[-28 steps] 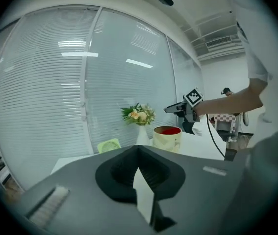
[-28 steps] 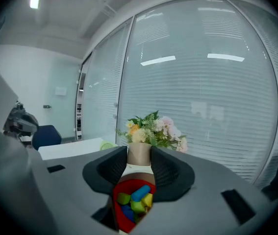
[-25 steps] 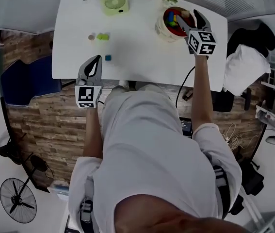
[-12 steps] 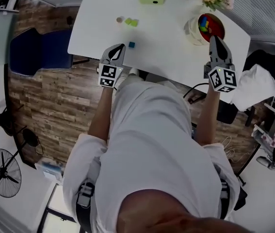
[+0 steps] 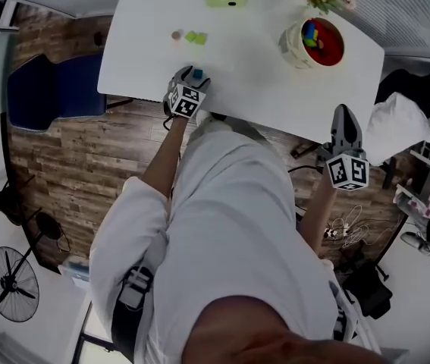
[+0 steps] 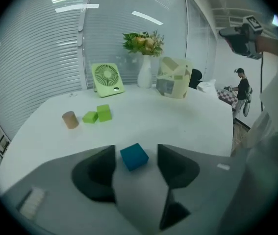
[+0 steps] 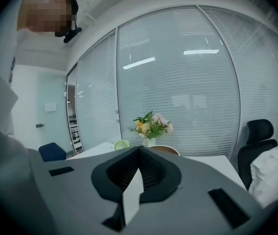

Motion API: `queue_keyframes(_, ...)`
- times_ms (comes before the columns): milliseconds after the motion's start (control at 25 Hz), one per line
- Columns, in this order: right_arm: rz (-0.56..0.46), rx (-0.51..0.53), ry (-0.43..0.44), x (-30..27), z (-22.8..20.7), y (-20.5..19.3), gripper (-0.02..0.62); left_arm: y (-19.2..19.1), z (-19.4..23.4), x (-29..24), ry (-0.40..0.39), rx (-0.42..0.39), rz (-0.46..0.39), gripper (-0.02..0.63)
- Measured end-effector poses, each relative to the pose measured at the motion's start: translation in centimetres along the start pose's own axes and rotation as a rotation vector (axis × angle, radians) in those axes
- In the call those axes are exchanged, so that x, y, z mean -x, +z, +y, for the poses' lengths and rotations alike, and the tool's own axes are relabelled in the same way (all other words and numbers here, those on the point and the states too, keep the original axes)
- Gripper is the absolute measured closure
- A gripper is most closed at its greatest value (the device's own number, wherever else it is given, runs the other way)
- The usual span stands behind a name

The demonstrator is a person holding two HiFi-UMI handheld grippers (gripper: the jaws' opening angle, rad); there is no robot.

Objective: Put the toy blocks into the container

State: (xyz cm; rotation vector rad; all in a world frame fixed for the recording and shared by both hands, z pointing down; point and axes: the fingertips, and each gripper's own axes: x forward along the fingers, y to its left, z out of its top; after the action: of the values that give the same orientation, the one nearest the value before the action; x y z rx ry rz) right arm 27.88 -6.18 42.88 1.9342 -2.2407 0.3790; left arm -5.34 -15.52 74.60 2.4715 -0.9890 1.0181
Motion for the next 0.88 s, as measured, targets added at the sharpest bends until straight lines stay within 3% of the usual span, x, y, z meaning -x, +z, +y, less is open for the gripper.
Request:
queue_keyframes(40,-0.001,-0.006,-0.012,0.5,-0.4,-0.1,0.594,-0.2,0.2,-0.1,0.017,-0.004,0.002,0.445)
queue_keyframes(240,-0.007,-0.041,-0.032,1.2,-1.2,-1.1,0.594,2.6,1.1,1.9,0.032,0.028,-0.109,0.451)
queue_keyframes(360,-0.005,-0.060,-0.005,0.5,-1.0,-1.8,0.594,7.8,1.5,4.6,0.026,0.022,-0.218,0.451)
queue_keyframes(440,-0.009,-0.067,0.012,0.2,-0.8,-1.9,0.594,12.5,1.3,5.7,0.008,-0.039,-0.292,0.451)
queue_keyframes(560,-0.025,-0.081,0.030,0.3,-0.3,-1.9,0.594,19.9,-0.5,5.8,-0.052,-0.169,-0.375,0.451)
queue_keyframes(720,-0.052,-0.114,0.035,1.4,0.3,-2.4,0.594,29.2,-4.5,4.0,-0.173,-0.273,-0.468,0.451)
queue_keyframes(880,-0.044,-0.154,0.033,3.4,1.4,-3.9,0.594,36.3,-10.2,-0.1,-0.310,-0.353,-0.489,0.451)
